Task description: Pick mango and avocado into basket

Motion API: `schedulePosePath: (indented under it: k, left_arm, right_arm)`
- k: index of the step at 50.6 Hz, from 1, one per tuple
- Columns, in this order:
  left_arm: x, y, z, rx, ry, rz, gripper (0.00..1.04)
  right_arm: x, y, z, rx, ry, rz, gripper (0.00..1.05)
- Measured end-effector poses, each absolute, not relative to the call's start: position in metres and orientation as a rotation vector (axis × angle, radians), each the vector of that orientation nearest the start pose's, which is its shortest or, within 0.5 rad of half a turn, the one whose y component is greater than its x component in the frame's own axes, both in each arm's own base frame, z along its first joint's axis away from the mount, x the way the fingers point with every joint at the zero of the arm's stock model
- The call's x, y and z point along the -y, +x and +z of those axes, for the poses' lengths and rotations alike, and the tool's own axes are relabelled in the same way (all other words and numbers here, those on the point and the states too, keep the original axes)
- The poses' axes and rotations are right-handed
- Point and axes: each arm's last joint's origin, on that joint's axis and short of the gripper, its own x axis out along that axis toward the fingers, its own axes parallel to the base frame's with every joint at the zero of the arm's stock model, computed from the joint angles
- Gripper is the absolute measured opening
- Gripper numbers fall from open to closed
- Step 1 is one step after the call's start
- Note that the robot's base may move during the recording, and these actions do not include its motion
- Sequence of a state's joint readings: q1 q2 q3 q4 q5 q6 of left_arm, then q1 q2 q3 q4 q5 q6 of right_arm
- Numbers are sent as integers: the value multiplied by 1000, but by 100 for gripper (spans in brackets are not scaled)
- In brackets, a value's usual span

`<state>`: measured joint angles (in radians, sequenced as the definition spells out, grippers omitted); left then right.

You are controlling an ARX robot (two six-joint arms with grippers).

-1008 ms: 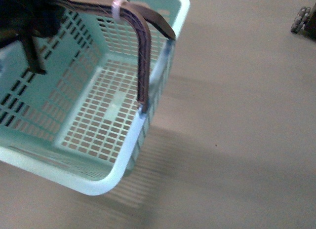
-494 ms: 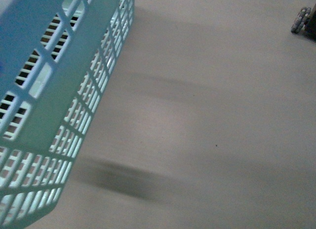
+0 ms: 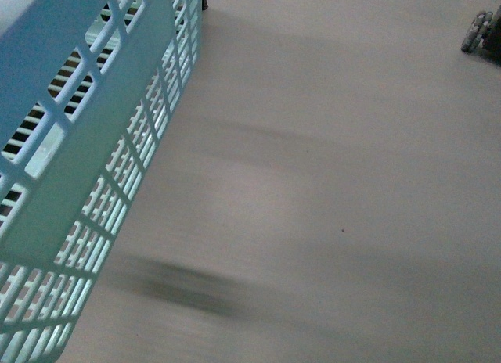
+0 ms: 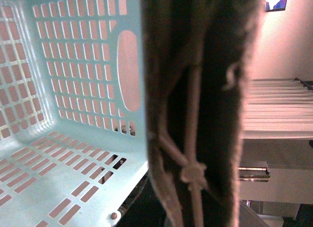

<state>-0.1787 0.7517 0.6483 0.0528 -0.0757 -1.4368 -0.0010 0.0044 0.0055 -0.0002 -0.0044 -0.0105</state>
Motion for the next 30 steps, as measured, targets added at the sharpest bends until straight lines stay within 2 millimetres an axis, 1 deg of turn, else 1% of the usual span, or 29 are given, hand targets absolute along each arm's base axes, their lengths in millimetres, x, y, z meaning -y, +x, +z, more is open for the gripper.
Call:
schedulePosePath:
  k: [30]
  left_arm:
    - [29, 171, 313, -116, -1429, -47, 9]
  right_arm:
    - [0, 98, 165, 1, -10, 3, 97]
